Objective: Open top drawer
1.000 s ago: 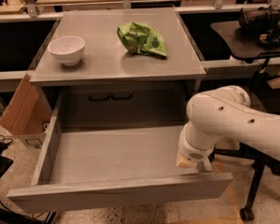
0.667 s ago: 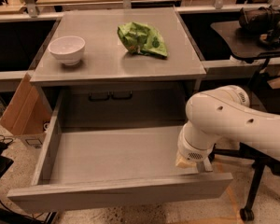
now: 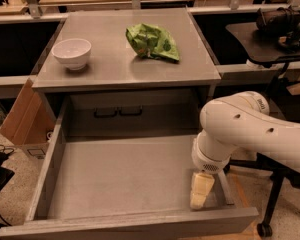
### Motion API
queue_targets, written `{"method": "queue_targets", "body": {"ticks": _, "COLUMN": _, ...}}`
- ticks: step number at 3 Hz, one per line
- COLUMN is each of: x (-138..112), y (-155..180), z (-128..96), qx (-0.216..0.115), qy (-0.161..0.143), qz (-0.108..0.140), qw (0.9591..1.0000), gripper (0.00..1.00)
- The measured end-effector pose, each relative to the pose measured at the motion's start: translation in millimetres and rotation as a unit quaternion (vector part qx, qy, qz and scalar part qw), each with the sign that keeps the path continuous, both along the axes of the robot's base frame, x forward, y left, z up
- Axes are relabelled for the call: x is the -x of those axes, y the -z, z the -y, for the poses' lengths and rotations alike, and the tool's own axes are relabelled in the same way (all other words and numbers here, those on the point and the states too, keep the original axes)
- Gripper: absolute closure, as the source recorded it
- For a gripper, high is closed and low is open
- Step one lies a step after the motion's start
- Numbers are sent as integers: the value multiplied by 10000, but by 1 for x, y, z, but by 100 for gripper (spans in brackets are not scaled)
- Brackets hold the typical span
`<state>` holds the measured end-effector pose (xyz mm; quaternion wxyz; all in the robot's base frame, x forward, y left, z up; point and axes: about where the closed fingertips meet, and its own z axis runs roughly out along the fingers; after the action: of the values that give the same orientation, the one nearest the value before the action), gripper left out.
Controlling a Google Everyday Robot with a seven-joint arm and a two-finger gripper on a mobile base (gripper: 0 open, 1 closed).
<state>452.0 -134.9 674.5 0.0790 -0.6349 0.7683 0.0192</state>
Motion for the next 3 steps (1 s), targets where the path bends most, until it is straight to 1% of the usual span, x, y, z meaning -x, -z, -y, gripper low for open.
{"method": "queue_targets", "body": {"ticks": 1, "x": 0, "y": 0, "z": 0, "qx": 1, "qy": 0, "qz": 1, "qw": 10000, "gripper": 0}}
{"method": "queue_targets", "body": {"ticks": 2, "x": 1, "y": -1, "z": 0, "qx": 7, "qy": -2, "qz": 6, "qw": 10000, "gripper": 18}}
{"method": "queue_targets", "body": {"ticks": 3, "x": -10, "y": -12, "z": 5, "qx": 47, "qy": -37, "qz": 20, "qw": 10000, "gripper": 41}}
